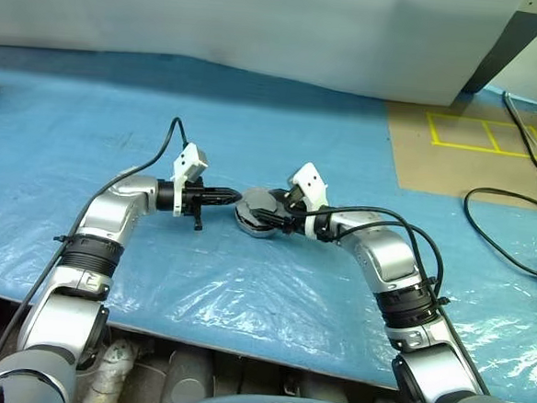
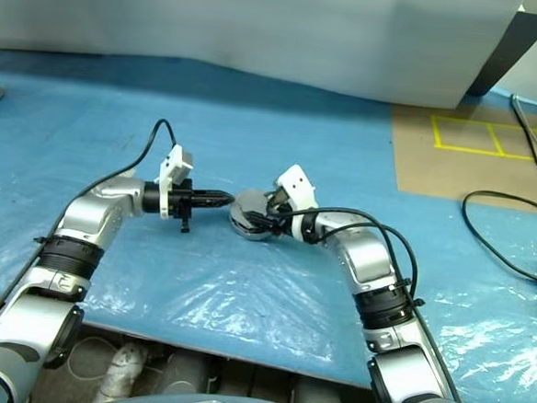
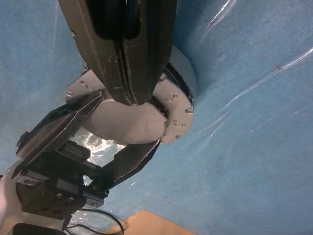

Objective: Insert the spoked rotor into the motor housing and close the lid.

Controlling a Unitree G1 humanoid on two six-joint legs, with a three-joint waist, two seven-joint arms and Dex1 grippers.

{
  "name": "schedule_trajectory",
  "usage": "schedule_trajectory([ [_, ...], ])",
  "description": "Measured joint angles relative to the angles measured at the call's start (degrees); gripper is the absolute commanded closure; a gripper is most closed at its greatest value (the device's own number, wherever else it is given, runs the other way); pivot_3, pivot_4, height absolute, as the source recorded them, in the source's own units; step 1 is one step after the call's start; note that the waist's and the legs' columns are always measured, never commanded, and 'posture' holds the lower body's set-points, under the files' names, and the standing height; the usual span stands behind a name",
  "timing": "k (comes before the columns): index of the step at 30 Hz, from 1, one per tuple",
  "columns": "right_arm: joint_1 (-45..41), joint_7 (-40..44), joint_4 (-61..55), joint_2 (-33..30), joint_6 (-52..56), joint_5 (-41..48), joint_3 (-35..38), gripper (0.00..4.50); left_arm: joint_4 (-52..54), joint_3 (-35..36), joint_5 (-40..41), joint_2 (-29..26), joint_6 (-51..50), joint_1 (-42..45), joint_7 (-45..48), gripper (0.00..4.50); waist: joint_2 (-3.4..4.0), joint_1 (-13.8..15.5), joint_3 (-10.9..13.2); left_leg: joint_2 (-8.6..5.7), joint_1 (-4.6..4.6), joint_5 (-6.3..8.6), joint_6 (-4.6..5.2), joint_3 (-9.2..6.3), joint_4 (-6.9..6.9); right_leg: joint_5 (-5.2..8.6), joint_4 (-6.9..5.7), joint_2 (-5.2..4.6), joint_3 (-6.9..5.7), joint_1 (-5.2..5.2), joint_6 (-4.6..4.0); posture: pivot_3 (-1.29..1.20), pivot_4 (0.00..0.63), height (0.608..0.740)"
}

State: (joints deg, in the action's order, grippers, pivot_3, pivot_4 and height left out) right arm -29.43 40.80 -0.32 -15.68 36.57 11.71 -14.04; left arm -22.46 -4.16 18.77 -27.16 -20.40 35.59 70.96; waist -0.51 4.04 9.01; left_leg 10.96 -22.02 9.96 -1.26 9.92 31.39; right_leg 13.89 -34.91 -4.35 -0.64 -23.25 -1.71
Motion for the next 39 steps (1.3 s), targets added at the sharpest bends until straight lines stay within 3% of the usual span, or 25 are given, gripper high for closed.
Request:
schedule_trajectory([
  [26,1.0,-0.9,5.8,-0.7,-11.6,-7.8,-5.2,1.56,-0.2,-0.7,-1.3,0.0,0.6,-1.1,-0.4,4.5,0.0,0.0,0.0,0.14,0.97,0.01,0.0,0.07,0.0,0.08,0.11,-0.03,0.22,0.85,-0.12,0.0,0.15,0.74],
  [39,0.9,-1.1,5.8,-0.2,-11.0,-7.7,-4.6,1.56,-4.5,-4.8,-7.8,1.8,8.9,-0.7,-3.1,4.5,0.02,0.0,0.0,0.13,1.01,0.02,0.0,0.06,-0.05,0.08,0.12,-0.04,0.21,0.87,-0.12,0.0,0.15,0.74],
])
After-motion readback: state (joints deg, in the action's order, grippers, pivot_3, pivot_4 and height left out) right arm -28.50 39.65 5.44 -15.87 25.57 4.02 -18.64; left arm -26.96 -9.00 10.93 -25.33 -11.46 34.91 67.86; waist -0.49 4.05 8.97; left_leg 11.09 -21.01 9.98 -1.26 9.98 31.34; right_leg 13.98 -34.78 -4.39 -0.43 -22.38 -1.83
